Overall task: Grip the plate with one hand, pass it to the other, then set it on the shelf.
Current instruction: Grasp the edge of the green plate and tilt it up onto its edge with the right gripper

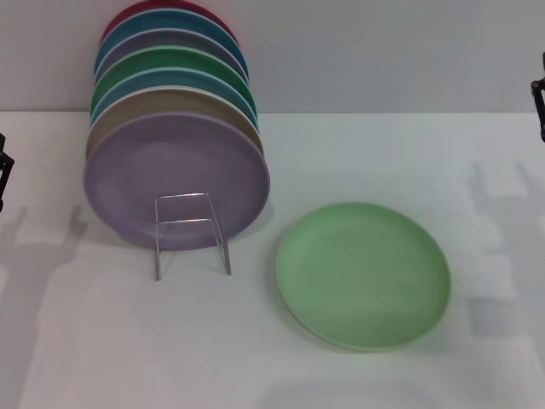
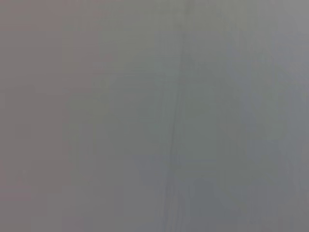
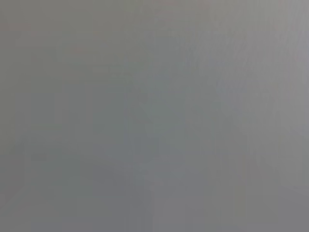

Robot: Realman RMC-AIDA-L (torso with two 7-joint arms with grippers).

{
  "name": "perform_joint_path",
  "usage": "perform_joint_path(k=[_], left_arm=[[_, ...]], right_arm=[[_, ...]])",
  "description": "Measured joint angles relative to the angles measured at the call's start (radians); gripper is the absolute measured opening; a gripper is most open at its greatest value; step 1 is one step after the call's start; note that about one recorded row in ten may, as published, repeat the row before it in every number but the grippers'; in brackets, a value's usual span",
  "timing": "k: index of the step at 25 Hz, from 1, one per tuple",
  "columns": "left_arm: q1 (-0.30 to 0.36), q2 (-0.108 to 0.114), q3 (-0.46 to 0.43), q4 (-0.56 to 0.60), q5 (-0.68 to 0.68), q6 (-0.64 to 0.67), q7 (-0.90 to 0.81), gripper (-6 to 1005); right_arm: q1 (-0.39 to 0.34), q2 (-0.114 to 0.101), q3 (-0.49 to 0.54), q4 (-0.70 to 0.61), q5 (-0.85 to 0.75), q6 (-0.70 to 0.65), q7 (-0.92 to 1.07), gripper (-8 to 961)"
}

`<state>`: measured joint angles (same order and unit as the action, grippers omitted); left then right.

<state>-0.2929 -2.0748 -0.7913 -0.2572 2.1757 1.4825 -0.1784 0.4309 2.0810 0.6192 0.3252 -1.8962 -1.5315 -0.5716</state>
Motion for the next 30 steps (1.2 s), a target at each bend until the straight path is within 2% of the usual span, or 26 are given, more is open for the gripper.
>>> perform_joint_path(k=[2,8,11,12,13,16,17,18,20,21,22,23,26,27,28,30], left_arm=[[0.000,0.000,-0.004,0.000,0.000,0.003,-0.001,810],[-0.004,0.002,-0.005,-0.001,-0.001,0.000,-0.002,808],[-0.007,0.002,-0.005,0.002,-0.001,-0.001,-0.002,807],[-0.011,0.001,-0.003,0.006,-0.001,-0.004,0.000,806],[-0.011,0.001,-0.003,0.006,-0.001,-0.004,0.000,806],[-0.014,0.001,-0.004,0.006,0.000,-0.011,0.005,805],[-0.016,0.001,-0.005,0.005,0.001,-0.011,0.006,804],[-0.017,0.001,-0.005,0.005,0.001,-0.012,0.006,804],[-0.020,0.001,-0.005,0.008,0.002,-0.012,0.006,803],[-0.021,0.002,-0.005,0.010,0.002,-0.013,0.006,803],[-0.023,0.002,-0.005,0.012,0.002,-0.018,0.006,802],[-0.023,0.002,-0.005,0.012,0.002,-0.018,0.006,802],[-0.024,0.003,-0.005,0.012,0.003,-0.026,0.007,801],[-0.025,0.004,-0.005,0.012,0.003,-0.028,0.007,800],[-0.025,0.004,-0.005,0.012,0.003,-0.028,0.007,800],[-0.026,0.004,-0.005,0.013,0.002,-0.030,0.007,799]], right_arm=[[0.015,-0.001,0.000,0.012,-0.001,0.039,0.057,684],[0.022,-0.001,0.002,0.072,-0.001,0.105,0.062,685],[0.014,-0.004,0.029,0.139,-0.001,0.168,0.046,685],[0.004,-0.005,0.065,0.199,-0.001,0.242,0.019,684],[0.004,-0.005,0.065,0.199,-0.001,0.242,0.019,684],[-0.017,-0.007,0.148,0.307,-0.002,0.413,-0.028,684],[-0.033,-0.009,0.211,0.384,-0.006,0.541,-0.061,684],[-0.033,-0.009,0.211,0.384,-0.006,0.541,-0.061,684],[-0.056,-0.012,0.280,0.474,-0.008,0.681,-0.112,684],[-0.071,-0.012,0.317,0.524,-0.009,0.758,-0.151,684],[-0.101,-0.010,0.387,0.614,-0.009,0.891,-0.233,684],[-0.101,-0.010,0.387,0.614,-0.009,0.891,-0.233,685],[-0.155,-0.004,0.486,0.740,-0.004,1.090,-0.336,685],[-0.183,-0.005,0.537,0.799,-0.004,1.201,-0.351,685],[-0.183,-0.005,0.537,0.799,-0.004,1.201,-0.351,685],[-0.202,-0.006,0.597,0.843,-0.006,1.322,-0.353,685]])
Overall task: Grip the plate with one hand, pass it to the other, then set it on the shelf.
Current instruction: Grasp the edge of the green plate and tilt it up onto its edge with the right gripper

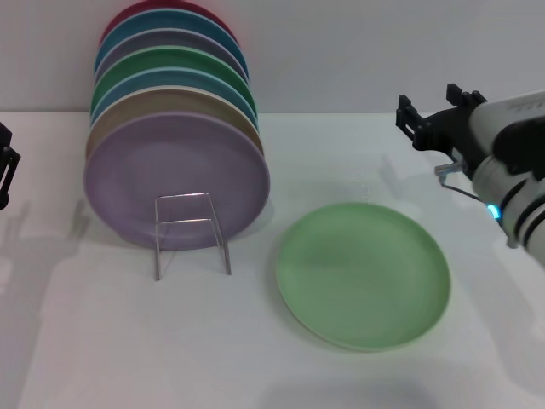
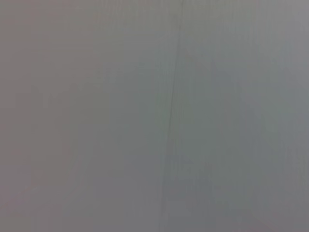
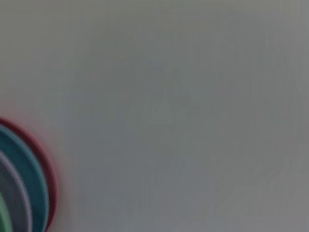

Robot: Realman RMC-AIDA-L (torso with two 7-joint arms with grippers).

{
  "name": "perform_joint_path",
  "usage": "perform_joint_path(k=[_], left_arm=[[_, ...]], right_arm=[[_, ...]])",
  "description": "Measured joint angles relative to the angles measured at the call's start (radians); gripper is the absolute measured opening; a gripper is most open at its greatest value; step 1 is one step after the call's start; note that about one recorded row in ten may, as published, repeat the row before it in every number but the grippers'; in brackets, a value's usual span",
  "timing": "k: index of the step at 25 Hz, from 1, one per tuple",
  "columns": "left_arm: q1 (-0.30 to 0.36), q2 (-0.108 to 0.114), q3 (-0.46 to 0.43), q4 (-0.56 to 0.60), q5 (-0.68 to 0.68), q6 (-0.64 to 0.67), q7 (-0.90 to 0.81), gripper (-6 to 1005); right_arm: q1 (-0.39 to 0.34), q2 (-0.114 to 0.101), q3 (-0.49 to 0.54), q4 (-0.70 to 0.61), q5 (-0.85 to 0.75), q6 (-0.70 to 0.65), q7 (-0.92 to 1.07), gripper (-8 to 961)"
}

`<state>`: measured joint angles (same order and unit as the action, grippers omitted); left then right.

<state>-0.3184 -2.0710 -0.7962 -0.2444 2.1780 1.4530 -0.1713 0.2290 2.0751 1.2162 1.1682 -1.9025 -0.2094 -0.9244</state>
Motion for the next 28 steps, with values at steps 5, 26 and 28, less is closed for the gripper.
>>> perform_joint_path(k=[5,26,28], left_arm=[[-0.010,0.000,0.000,0.001,0.004,-0.001,0.001,797],[-0.015,-0.001,0.010,-0.013,0.005,0.005,-0.008,789],[-0.014,-0.001,0.009,-0.013,0.005,0.004,-0.008,788]], right_arm=[[-0.003,-0.001,0.221,0.056,-0.005,0.386,0.011,684],[0.256,-0.017,0.787,0.184,-0.532,1.535,0.527,685],[0.266,-0.017,0.787,0.181,-0.567,1.561,0.554,685]])
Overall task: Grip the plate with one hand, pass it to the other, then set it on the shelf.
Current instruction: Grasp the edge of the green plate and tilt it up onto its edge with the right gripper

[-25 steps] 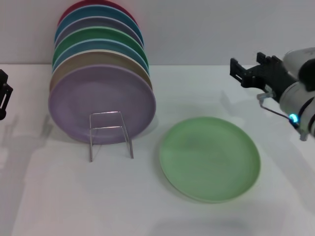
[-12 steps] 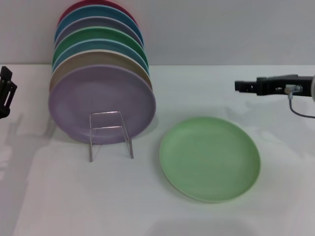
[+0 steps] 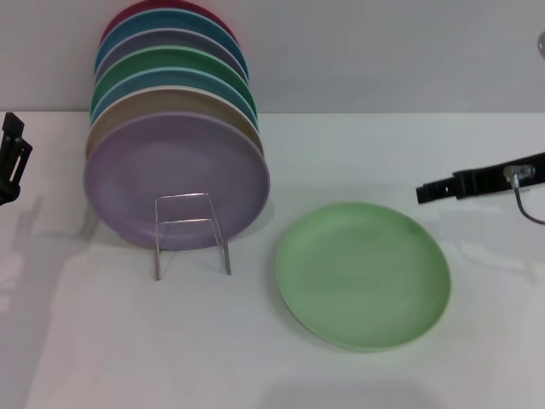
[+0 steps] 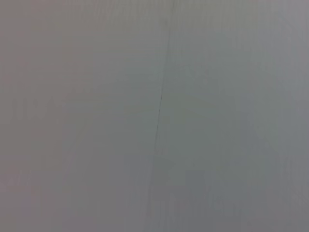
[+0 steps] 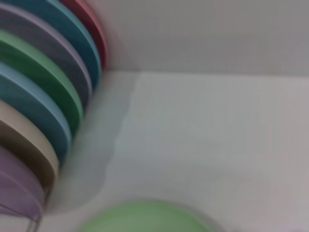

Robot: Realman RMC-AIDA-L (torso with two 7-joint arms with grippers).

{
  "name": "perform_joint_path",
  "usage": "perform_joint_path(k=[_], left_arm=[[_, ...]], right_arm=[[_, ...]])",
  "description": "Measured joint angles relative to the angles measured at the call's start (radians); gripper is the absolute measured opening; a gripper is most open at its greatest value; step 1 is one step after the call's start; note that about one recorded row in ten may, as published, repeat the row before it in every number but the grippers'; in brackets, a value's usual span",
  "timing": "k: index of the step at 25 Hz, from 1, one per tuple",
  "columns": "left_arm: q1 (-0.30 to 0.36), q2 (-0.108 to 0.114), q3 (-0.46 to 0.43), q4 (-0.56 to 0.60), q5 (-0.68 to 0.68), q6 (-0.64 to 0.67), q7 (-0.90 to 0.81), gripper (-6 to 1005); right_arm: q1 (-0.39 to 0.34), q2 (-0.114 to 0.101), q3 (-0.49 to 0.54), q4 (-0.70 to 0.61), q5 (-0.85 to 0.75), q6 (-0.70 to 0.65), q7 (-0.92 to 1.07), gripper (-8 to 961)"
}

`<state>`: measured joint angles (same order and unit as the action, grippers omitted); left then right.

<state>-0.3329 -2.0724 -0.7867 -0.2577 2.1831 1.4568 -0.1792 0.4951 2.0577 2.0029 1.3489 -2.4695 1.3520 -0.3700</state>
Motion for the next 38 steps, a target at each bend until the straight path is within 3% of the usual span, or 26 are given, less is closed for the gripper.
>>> perform_joint_path(k=[29,38], left_arm=[[-0.002,0.000,0.000,0.006,-0.001,-0.015,-0.002,777],[-0.003,0.001,0.000,0.008,0.000,-0.016,-0.002,773]], right_arm=[[0.059,-0.004,0.002,-0.284,-0.028,-0.041,0.004,671],[0.067,-0.005,0.007,-0.303,-0.028,-0.044,0.004,648]])
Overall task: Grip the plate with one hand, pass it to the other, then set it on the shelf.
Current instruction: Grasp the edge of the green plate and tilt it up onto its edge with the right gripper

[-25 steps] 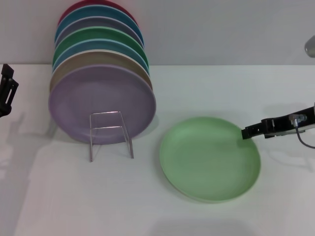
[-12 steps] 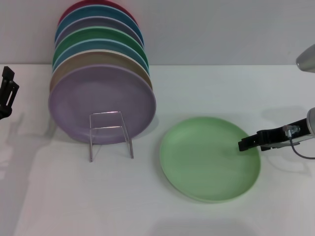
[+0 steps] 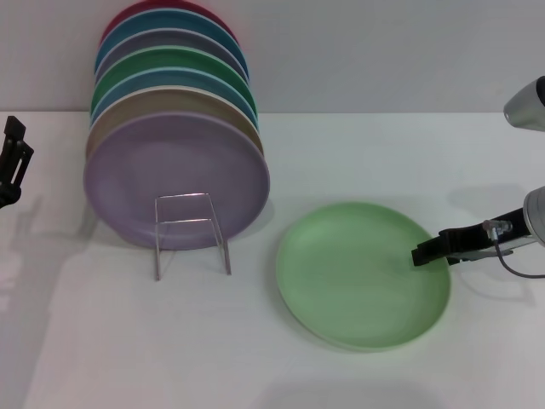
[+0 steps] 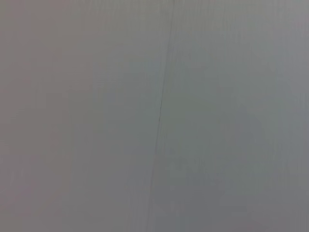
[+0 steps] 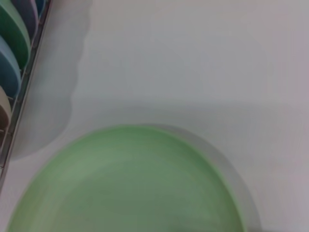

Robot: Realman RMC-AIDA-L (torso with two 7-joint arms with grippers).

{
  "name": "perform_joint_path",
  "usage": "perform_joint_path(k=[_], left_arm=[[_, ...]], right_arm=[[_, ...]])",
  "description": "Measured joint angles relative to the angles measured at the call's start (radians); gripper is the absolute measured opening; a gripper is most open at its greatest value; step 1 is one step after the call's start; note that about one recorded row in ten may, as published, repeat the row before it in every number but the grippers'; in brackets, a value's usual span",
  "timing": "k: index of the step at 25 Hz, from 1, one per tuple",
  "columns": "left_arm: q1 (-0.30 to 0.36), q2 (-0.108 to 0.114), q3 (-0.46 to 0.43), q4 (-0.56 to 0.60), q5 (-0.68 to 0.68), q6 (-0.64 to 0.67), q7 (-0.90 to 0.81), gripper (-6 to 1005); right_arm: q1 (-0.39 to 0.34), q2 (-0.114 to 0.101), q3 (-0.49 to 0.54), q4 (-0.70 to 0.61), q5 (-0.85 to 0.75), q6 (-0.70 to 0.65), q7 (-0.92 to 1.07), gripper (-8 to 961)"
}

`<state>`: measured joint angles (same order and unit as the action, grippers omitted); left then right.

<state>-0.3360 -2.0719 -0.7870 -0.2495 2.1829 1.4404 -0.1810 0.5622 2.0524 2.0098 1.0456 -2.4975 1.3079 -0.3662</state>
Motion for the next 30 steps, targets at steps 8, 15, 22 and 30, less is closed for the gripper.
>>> perform_joint_path(k=[8,15,22,30], left_arm=[[0.000,0.001,0.000,0.002,-0.001,0.000,0.000,770],[-0.001,0.001,0.000,0.001,-0.007,0.000,0.000,767],[0.000,0.001,-0.004,0.001,-0.008,0.000,0.000,765],[0.001,0.001,-0.006,0.003,-0.008,0.000,0.000,761]], right_arm=[[0.003,0.000,0.001,-0.024,-0.008,0.000,0.000,462],[0.005,-0.001,0.003,-0.025,-0.015,0.000,0.000,289],[0.014,-0.003,0.002,-0.041,-0.034,-0.006,0.000,222],[0.014,-0.003,-0.001,-0.045,-0.034,-0.015,-0.015,141]])
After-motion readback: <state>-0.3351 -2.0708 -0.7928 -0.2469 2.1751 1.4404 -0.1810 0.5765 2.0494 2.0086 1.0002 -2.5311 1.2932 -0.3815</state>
